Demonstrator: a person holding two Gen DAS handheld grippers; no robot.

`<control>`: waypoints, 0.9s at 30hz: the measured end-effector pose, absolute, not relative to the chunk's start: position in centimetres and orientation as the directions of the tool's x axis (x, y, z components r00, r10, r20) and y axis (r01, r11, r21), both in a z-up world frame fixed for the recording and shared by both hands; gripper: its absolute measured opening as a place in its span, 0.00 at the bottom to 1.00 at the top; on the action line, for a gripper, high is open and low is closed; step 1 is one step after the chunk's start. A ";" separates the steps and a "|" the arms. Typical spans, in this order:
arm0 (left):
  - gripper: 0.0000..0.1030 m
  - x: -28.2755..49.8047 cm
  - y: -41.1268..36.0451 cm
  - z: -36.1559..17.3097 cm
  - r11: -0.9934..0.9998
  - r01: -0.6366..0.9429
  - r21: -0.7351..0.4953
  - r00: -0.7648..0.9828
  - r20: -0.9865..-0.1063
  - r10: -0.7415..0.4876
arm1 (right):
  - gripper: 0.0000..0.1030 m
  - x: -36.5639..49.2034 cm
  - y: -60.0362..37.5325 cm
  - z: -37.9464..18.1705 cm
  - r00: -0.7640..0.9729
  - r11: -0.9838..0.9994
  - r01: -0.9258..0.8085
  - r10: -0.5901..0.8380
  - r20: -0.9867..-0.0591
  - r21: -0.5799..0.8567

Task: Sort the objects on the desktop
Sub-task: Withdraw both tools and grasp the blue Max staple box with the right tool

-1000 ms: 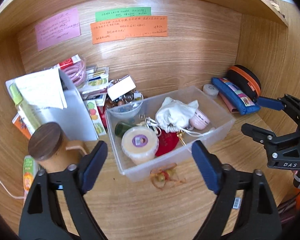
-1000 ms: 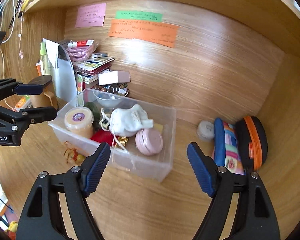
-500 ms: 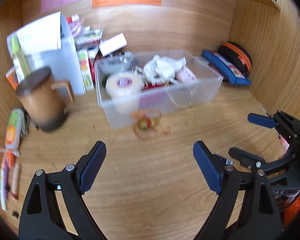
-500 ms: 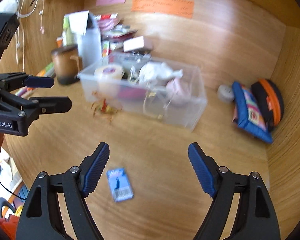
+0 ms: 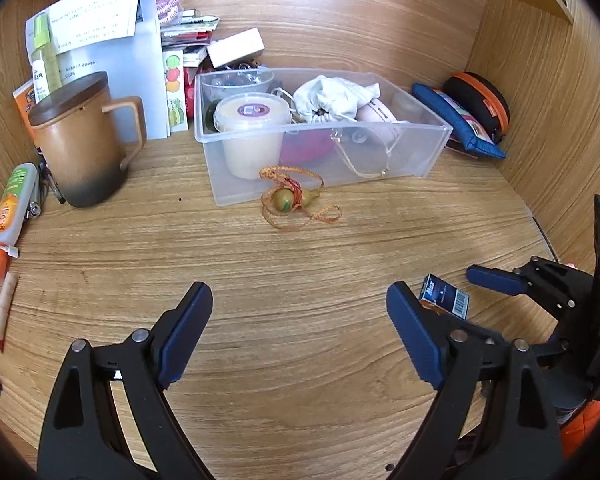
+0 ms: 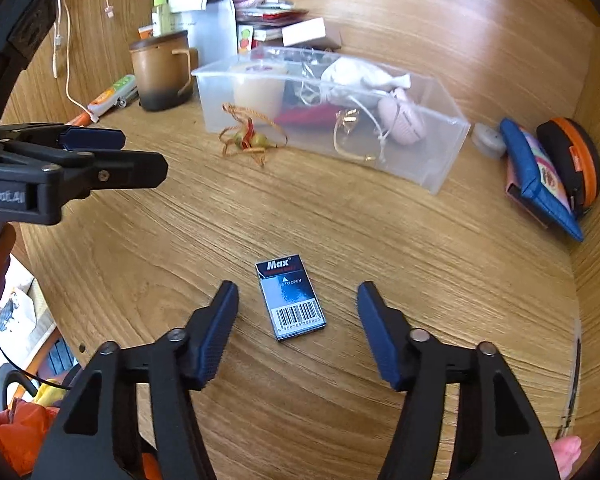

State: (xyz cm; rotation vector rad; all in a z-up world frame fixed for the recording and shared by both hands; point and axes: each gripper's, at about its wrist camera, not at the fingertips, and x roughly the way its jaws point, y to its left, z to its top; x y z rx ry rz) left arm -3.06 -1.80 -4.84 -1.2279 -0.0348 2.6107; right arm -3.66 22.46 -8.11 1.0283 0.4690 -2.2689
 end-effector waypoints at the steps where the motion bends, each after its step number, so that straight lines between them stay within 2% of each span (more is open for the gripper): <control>1: 0.87 -3.1 -1.7 -5.0 -0.967 -0.222 -0.127 -0.606 -0.758 0.239 | 0.45 -3.7 22.4 -8.2 -0.517 -0.759 0.648 -0.376 -0.769 -0.066; 2: 0.87 -3.1 -1.6 -5.1 -0.966 -0.224 -0.125 -0.603 -0.761 0.239 | 0.39 -3.8 22.4 -8.3 -0.512 -0.758 0.649 -0.378 -0.772 -0.059; 3: 0.87 -3.2 -1.5 -5.2 -0.966 -0.228 -0.123 -0.599 -0.765 0.239 | 0.37 -3.9 22.4 -8.4 -0.504 -0.758 0.651 -0.380 -0.775 -0.052; 8: 0.87 -3.6 -1.1 -5.7 -0.964 -0.236 -0.120 -0.586 -0.774 0.239 | 0.36 -4.0 22.7 -8.6 -0.491 -0.755 0.655 -0.409 -0.769 -0.017; 10: 0.87 -3.9 -1.0 -5.9 -0.965 -0.233 -0.124 -0.580 -0.778 0.240 | 0.30 -4.1 22.6 -8.6 -0.487 -0.752 0.659 -0.418 -0.767 -0.009; 11: 0.87 -4.2 -1.0 -6.1 -0.964 -0.231 -0.133 -0.574 -0.781 0.245 | 0.24 -4.1 22.5 -8.6 -0.486 -0.749 0.663 -0.420 -0.766 -0.010; 20: 0.87 -7.5 -1.1 -7.0 -0.961 -0.209 -0.182 -0.523 -0.809 0.267 | 0.24 -6.2 22.1 -8.1 -0.479 -0.760 0.650 -0.418 -0.772 0.008; 27: 0.87 -11.3 -0.7 -7.7 -0.964 -0.166 -0.205 -0.497 -0.827 0.262 | 0.24 -8.4 22.5 -5.6 -0.516 -0.772 0.636 -0.443 -0.733 0.020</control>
